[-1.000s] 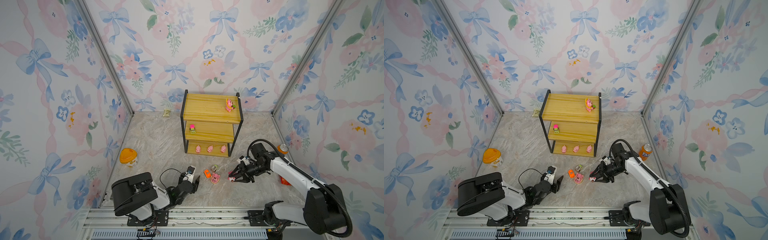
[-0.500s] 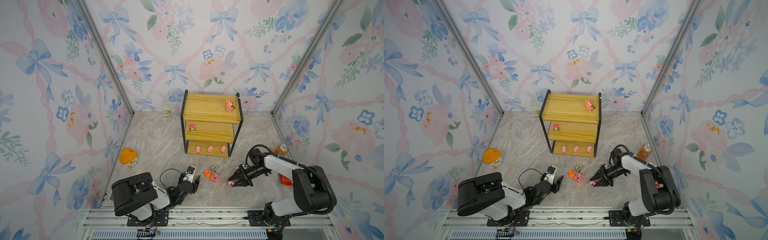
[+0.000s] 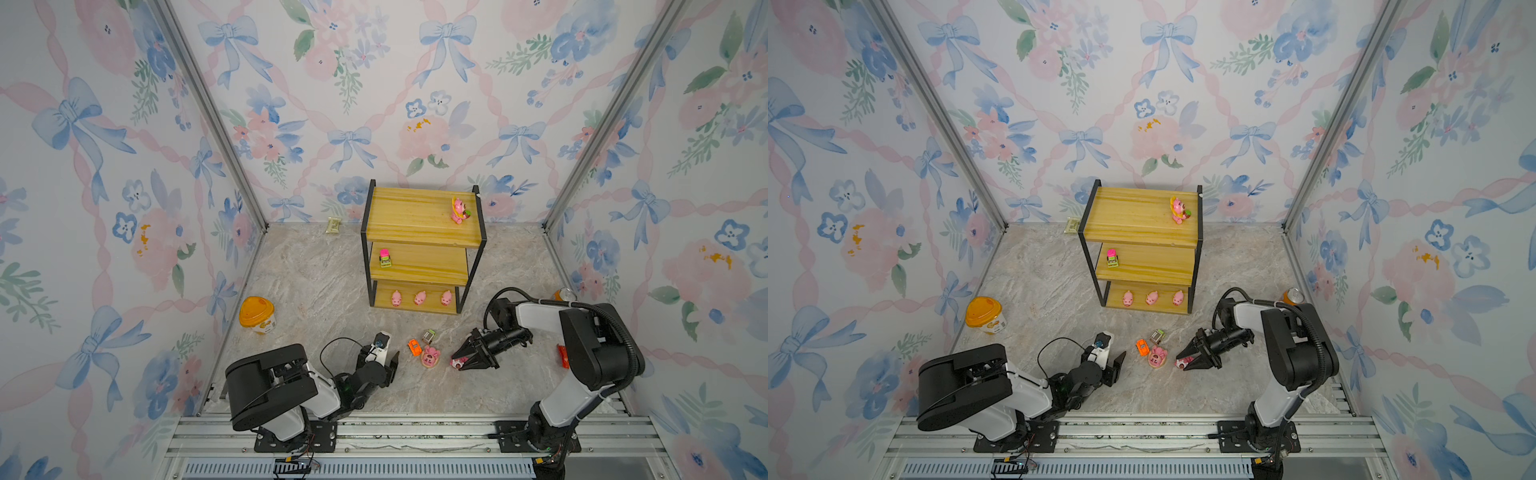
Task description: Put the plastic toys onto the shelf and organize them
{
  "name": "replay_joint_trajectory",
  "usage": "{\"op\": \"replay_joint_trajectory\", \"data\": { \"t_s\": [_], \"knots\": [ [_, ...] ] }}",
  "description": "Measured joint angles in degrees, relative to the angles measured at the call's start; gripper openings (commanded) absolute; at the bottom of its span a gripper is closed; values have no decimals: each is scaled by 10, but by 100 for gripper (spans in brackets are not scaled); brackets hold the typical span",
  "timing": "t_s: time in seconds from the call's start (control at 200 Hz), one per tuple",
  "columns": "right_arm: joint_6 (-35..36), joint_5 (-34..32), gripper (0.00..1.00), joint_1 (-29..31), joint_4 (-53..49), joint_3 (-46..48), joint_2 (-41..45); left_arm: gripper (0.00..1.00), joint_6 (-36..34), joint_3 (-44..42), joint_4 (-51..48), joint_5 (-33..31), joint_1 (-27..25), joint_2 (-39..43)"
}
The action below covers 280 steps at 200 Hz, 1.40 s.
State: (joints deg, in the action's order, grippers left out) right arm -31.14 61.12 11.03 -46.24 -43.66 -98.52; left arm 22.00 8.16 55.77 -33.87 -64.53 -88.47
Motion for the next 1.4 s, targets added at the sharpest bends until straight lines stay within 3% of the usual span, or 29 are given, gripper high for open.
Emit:
{"op": "replay_joint_trajectory", "data": {
  "t_s": [0.12,0.77,1.4],
  "knots": [
    [10,8,13,0,0,-12,-14,67,0,0,0,-2,0,0],
    [40,8,44,-16,-9,-23,-28,67,0,0,3,-3,4,0],
    [52,-22,52,-28,-31,-35,-26,67,0,0,27,3,9,-20]
  ]
}}
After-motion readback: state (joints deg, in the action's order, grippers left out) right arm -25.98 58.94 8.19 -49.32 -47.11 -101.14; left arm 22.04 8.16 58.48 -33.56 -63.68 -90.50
